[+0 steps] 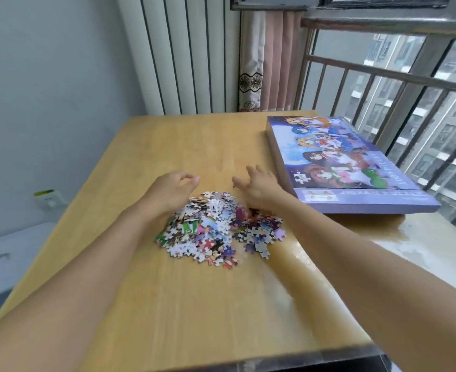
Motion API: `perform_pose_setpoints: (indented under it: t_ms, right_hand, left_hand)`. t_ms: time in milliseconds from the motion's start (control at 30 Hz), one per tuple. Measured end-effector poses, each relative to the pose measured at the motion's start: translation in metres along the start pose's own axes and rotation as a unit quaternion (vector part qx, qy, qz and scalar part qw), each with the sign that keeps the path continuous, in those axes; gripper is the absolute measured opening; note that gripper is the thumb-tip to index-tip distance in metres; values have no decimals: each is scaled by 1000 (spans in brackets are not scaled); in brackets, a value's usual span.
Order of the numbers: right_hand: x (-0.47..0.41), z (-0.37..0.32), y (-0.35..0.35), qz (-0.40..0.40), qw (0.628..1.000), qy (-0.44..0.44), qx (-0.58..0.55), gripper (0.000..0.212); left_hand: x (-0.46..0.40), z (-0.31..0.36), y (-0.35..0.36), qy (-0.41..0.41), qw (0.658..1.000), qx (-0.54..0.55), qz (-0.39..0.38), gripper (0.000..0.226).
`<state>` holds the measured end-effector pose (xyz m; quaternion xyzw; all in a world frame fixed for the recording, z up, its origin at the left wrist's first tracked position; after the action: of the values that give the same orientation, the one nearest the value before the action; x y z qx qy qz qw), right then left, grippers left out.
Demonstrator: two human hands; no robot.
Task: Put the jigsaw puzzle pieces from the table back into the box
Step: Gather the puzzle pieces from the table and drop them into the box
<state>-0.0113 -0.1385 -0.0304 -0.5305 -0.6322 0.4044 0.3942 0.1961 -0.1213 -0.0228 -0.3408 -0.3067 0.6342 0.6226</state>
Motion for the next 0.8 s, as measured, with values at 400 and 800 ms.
perform_pose_setpoints:
  t_ms: [400,800]
  right_hand:
    - [53,-31,14,66,992,-98,-40,63]
    - [76,-21,17,-25,995,-33,-90,102]
  left_hand:
    - [48,-21,33,77,997,26,0,82]
    - [47,-17,19,59,991,116,36,49]
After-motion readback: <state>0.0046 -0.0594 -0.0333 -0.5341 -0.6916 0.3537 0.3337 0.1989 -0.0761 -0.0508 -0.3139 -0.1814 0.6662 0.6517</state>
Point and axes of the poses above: each hand's wrist, its own x-axis away from the middle knuckle, its own y-axis out of the palm, z = x × y, the point moved 6 cm from there along -x, towards the middle knuckle, and after that the axes turned 5 degrees about z, right-handed, at the moved point
